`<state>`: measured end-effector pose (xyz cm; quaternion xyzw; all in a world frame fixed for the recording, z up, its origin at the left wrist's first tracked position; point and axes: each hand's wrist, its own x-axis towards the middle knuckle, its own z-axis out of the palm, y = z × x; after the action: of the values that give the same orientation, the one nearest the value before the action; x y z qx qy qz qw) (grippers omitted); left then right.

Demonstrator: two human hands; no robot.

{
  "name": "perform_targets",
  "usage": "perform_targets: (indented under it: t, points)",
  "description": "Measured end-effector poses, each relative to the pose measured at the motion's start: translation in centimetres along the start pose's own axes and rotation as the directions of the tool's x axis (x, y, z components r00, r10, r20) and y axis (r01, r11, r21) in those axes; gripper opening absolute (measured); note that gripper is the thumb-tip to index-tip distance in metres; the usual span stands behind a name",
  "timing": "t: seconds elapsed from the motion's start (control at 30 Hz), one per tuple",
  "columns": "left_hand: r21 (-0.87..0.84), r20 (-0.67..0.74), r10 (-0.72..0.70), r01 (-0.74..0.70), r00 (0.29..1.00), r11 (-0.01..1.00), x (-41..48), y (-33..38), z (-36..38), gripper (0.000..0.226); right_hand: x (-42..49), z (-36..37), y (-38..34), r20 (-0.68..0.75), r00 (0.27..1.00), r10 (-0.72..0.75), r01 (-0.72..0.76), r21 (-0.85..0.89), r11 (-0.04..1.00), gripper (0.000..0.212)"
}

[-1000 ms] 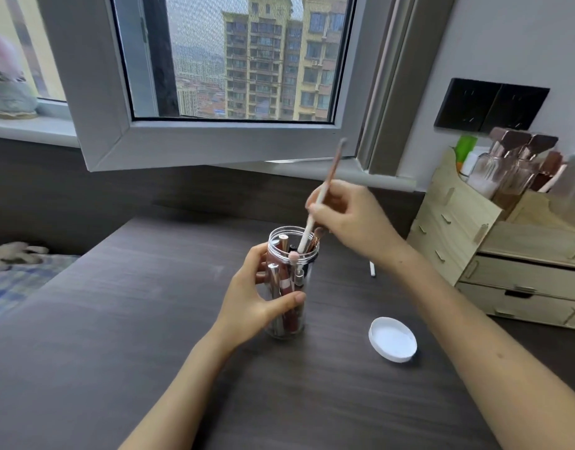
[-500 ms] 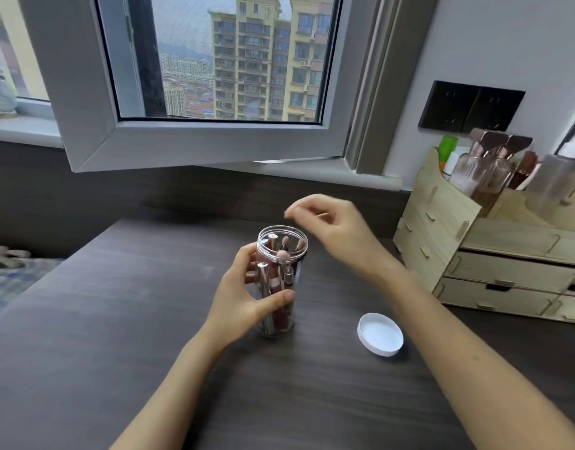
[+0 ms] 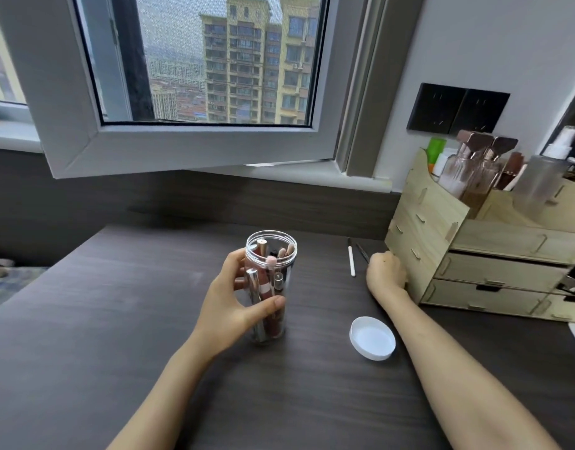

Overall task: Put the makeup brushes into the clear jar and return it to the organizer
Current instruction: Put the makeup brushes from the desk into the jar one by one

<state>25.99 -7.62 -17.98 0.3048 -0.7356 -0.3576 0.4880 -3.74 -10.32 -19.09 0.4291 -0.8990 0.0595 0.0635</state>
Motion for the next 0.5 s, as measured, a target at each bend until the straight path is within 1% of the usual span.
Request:
perform_targets:
  t: [0.03,0.07,0.1,0.13,0.17,0.2,0.23,0.27,0.3,0.33,0.37,0.4,0.43,0.47,0.5]
  points:
    - [0.002,-0.001,-0.002,0.002,1.000,1.000,0.0,0.0,0.0,0.068,-0.1,-0.2,-0.1,-0.005,0.999,0.033,-0.033,0.058,0.998,0.033]
    - [0.004,-0.001,-0.003,0.003,1.000,1.000,0.0,0.0,0.0,0.067,-0.2,-0.6,-0.2,-0.009,0.997,0.079,-0.076,0.171,0.982,0.030]
    - [0.004,-0.002,-0.003,0.003,1.000,1.000,0.0,0.0,0.0,0.067,-0.5,-1.3,-0.3,-0.006,0.992,0.126,-0.117,0.337,0.934,0.028]
    - [0.004,-0.003,-0.002,0.002,1.000,1.000,0.0,0.1,0.0,0.067,-0.8,-2.1,-0.4,0.006,0.988,0.155,-0.134,0.532,0.836,0.026]
    - [0.004,-0.004,-0.002,0.002,1.000,1.000,0.0,0.1,0.0,0.067,-1.5,-3.3,-0.8,0.046,0.987,0.151,-0.137,0.730,0.670,0.025]
    - [0.003,-0.004,-0.003,0.003,1.000,1.000,0.0,0.0,0.0,0.068,-2.5,-4.7,-1.4,0.110,0.988,0.108,-0.148,0.881,0.450,0.022]
    - [0.000,-0.002,-0.003,0.003,1.000,1.000,0.0,0.1,0.0,0.068,-3.7,-6.1,-1.8,0.152,0.988,0.022,-0.153,0.959,0.241,0.018]
    - [-0.001,-0.002,-0.002,0.002,1.000,1.000,0.0,0.1,0.0,0.069,-5.1,-7.6,-2.4,0.144,0.986,-0.082,-0.138,0.987,0.080,0.014]
    - [0.001,-0.002,-0.001,0.001,1.000,1.000,0.0,0.1,0.0,0.069,-6.6,-9.2,-3.0,0.098,0.979,-0.177,-0.104,0.994,-0.024,0.012]
    - [0.003,-0.003,-0.002,0.002,1.000,1.000,-0.1,0.1,0.0,0.069,-8.0,-10.6,-3.7,0.030,0.968,-0.251,-0.054,0.994,-0.090,0.011]
    - [0.004,-0.004,-0.003,0.003,1.000,1.000,-0.1,0.1,0.0,0.069,-9.4,-11.9,-4.3,-0.050,0.953,-0.297,0.016,0.993,-0.117,0.009]
    - [0.004,-0.004,-0.003,0.003,1.000,1.000,-0.1,0.1,0.0,0.069,-10.5,-12.9,-5.0,-0.134,0.939,-0.317,0.107,0.989,-0.101,0.007]
    - [0.005,-0.003,-0.002,0.002,1.000,1.000,-0.1,0.0,-0.1,0.069,-11.3,-13.6,-5.7,-0.218,0.923,-0.317,0.221,0.975,-0.026,0.006]
    - [0.005,-0.002,-0.001,0.001,1.000,1.000,-0.1,0.0,-0.1,0.069,-11.8,-13.9,-6.3,-0.294,0.900,-0.321,0.341,0.935,0.100,0.005]
    - [0.005,-0.002,0.000,0.000,1.000,1.000,-0.1,0.0,-0.1,0.070,-12.0,-14.0,-6.8,-0.350,0.870,-0.348,0.449,0.854,0.262,0.004]
